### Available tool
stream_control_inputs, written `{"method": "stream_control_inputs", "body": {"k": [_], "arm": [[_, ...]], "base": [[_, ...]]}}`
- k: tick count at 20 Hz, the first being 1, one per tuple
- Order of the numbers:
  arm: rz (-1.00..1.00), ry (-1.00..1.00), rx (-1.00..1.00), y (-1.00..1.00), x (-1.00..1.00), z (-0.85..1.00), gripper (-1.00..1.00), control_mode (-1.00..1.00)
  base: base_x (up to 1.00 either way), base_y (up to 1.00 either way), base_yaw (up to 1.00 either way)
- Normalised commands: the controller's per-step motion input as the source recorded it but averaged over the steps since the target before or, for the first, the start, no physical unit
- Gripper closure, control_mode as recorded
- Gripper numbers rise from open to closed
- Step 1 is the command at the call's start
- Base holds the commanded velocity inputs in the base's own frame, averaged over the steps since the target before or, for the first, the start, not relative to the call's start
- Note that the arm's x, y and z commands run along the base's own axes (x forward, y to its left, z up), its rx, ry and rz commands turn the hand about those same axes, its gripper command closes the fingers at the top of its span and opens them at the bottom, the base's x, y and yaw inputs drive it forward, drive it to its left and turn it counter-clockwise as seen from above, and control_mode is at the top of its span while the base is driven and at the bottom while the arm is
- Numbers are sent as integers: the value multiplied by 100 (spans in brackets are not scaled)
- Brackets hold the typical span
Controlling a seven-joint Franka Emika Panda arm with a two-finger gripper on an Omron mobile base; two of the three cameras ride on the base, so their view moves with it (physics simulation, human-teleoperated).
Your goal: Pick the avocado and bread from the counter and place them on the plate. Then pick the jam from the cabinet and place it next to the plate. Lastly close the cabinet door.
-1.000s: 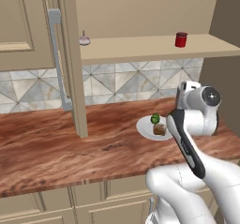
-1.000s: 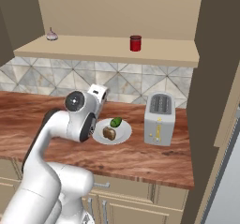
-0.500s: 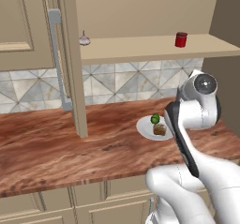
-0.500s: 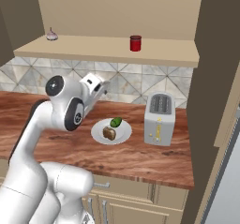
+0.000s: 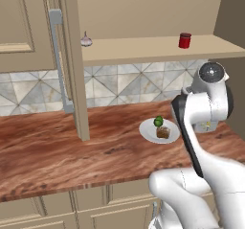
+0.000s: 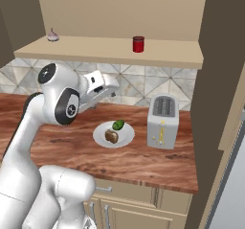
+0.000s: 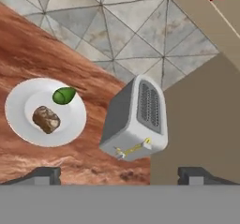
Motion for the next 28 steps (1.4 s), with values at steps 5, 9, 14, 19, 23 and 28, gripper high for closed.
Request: {"method": "stream_control_inputs", "body": {"k": [5,9,14,19,23,28], "arm": [[-27,-18,19,-2,-29,39,-100,-100],[-14,-27,17,0,-31,39,-100,-100],[-5,-21,22,-1,-9,35,-100,-100],[0,-4,23,0,0,40,-100,-100],[0,0,13,0,0,52,-100,-100],[0,0,7,0,0,34,-100,-100]], "base": [[0,0,0],[0,0,0],[0,0,0],[0,0,0],[0,0,0],[0,0,0]]}}
